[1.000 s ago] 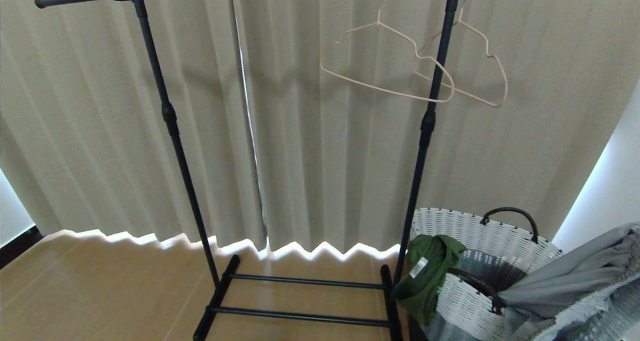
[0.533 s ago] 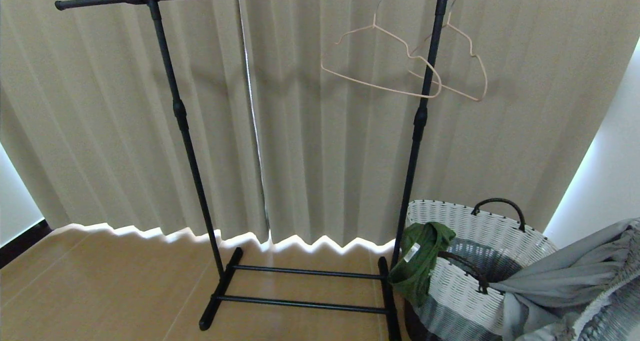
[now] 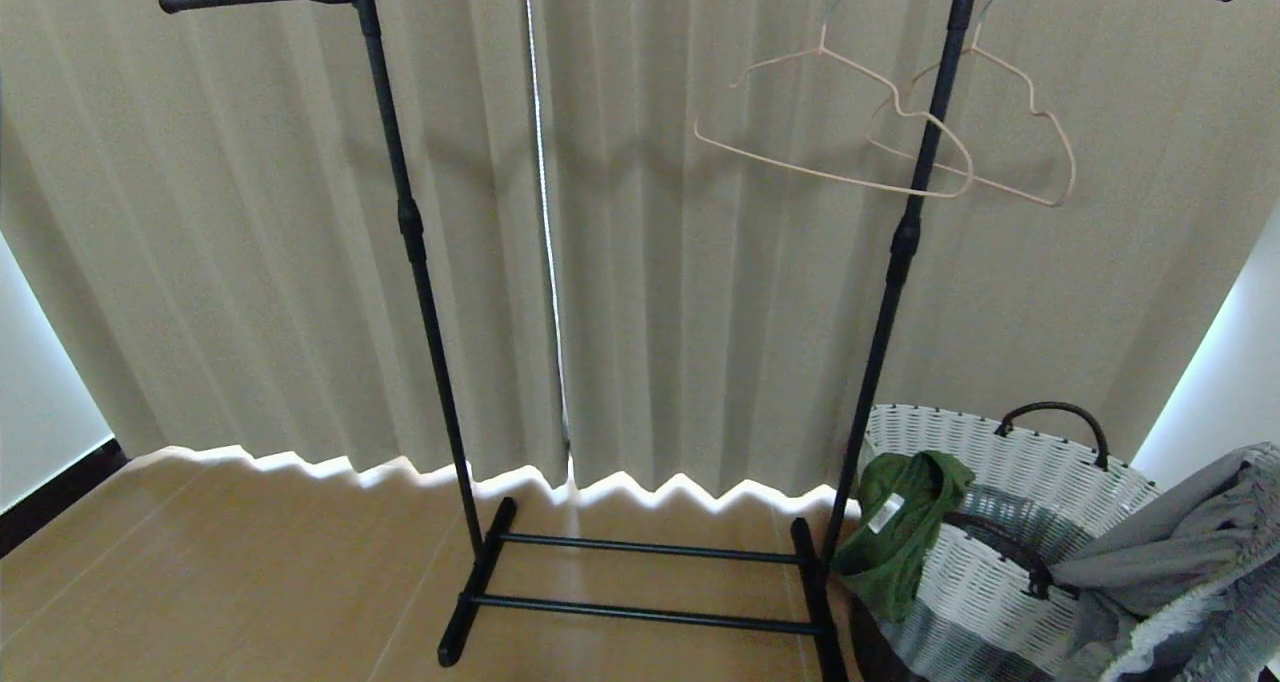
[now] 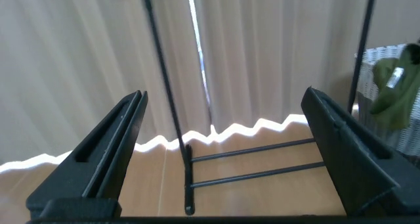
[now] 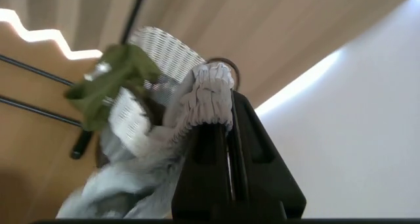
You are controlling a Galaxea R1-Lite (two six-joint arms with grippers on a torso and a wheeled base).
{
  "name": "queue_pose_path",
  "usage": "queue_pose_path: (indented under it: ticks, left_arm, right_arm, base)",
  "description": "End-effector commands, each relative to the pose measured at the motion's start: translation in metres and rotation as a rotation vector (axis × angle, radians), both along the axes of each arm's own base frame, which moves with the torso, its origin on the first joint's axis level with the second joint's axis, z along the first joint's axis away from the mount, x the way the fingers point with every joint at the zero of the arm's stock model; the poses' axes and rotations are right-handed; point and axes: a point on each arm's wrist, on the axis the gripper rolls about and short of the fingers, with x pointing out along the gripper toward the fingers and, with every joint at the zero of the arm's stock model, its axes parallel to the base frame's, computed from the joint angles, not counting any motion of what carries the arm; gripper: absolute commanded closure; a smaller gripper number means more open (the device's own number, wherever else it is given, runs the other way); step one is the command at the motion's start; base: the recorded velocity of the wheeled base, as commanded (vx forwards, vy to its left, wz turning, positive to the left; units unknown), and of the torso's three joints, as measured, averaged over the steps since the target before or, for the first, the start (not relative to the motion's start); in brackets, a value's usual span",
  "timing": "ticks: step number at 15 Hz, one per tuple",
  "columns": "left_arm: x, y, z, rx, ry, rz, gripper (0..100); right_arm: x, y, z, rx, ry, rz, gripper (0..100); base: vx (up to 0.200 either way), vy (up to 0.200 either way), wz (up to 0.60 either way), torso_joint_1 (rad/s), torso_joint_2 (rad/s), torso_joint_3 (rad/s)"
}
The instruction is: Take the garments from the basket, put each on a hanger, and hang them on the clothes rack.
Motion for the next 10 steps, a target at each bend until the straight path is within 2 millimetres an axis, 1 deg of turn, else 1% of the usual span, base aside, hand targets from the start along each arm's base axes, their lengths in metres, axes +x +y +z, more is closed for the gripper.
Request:
queue_pose_path:
  ticks: [1, 4, 7, 8, 10]
  left_arm:
    - [0.0, 0.0, 0.0, 0.007, -0.002, 0.001, 0]
    - [0.0, 0.0, 0.0, 0.014, -0.004, 0.002, 0]
    - [0.0, -0.001, 0.0, 0.042, -0.009, -0.023, 0]
    - [0.0, -0.001, 0.0, 0.051, -0.012, -0.02, 0]
    - [0.0, -0.001, 0.0, 0.074, -0.017, -0.019, 0]
  right_arm:
    - [0.001, 0.0, 0.0, 0.0, 0.004, 0.003, 100]
    - [0.002, 0.002, 0.002, 0.001, -0.001, 0.032, 100]
    - [0.009, 0.012, 0.005, 0.003, 0.01, 0.13, 100]
    - [0.013, 0.015, 0.004, 0.002, 0.024, 0.153, 100]
    - [0.021, 0.017, 0.009, 0.005, 0.025, 0.171, 100]
  base:
    - [0.0, 0.0, 0.0, 0.0, 0.0, 0.0]
    - [0.0, 0.0, 0.0, 0.0, 0.0, 0.0]
    - [0.0, 0.0, 0.0, 0.0, 0.0, 0.0]
    - [0.0, 0.0, 0.0, 0.0, 0.0, 0.0]
    - [0.0, 0.0, 0.0, 0.0, 0.0, 0.0]
